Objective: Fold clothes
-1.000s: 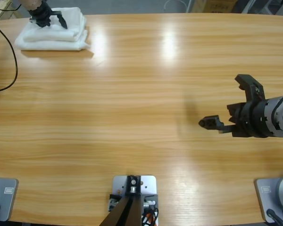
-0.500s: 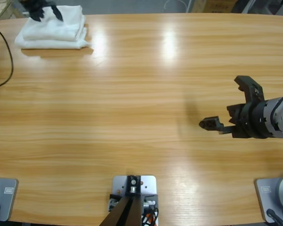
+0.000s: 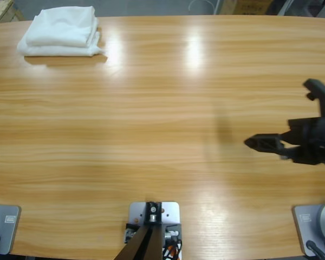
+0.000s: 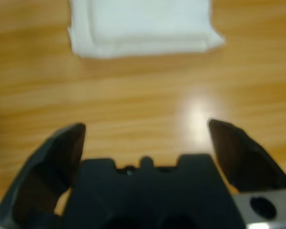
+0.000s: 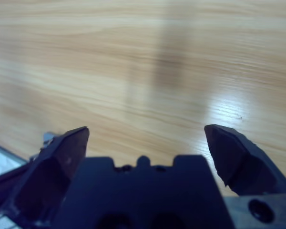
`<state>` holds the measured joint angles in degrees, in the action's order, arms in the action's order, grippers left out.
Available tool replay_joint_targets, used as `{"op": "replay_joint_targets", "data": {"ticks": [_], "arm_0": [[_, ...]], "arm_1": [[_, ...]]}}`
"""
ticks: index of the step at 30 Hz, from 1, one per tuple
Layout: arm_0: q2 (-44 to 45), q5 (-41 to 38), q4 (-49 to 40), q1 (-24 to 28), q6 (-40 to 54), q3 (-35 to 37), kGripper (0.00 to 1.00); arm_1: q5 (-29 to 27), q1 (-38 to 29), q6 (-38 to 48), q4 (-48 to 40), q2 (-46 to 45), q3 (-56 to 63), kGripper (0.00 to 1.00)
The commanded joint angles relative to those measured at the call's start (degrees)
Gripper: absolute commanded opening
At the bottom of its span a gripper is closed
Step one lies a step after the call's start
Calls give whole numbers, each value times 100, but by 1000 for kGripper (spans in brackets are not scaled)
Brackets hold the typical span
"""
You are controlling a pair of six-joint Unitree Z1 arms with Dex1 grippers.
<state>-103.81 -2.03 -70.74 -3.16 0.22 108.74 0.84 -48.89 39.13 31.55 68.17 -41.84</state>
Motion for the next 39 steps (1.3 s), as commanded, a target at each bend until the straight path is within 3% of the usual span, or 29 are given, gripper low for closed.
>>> {"op": "replay_joint_targets", "data": {"ticks": [1,4,8,14,20,34,39], "arm_0": [[2984,-1052,637,-345,93,-3634,1000],[3549,-1212,1200,-660,116,-4671,1000],[4362,-1189,1576,-660,124,-5592,1000],[5331,-1107,2221,-681,15,-6262,1000],[5178,-1008,2291,-686,-146,-6295,1000],[4739,-912,2311,-774,-385,-6279,1000],[5027,-553,2358,-792,-619,-6357,1000]], "arm_1": [[-753,-42,-1039,1414,-340,-694,1000],[-1840,-24,-1223,2059,-78,-841,1000],[-2381,373,-1951,2307,191,-924,1000],[-2369,587,-2048,2279,110,-934,1000],[-2386,1020,-2048,2291,175,-948,1000],[-2379,1030,-2050,2250,-62,-957,1000],[-2377,1030,-2058,2245,-111,-957,1000]]}}
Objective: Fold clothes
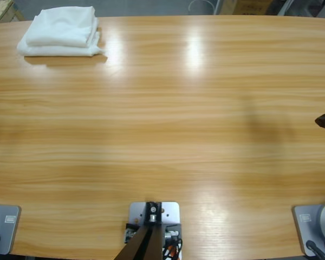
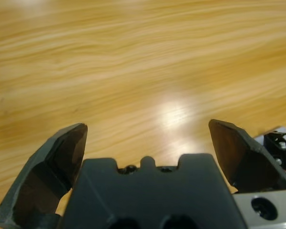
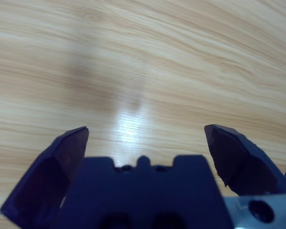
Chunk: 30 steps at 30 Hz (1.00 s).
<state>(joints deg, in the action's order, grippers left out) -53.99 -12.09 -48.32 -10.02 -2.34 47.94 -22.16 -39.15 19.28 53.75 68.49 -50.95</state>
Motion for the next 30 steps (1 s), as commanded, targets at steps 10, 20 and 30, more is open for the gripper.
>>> {"op": "replay_joint_targets", "data": {"ticks": [10,20,30], "arm_0": [[71,541,130,-114,-425,-294,1000],[129,541,153,-177,-434,-304,1000],[173,541,183,-228,-443,-329,1000]], "arm_1": [[103,171,-170,-63,-254,-47,1000],[396,443,-416,-224,-628,33,1000],[590,443,-583,-312,-762,75,1000]]}}
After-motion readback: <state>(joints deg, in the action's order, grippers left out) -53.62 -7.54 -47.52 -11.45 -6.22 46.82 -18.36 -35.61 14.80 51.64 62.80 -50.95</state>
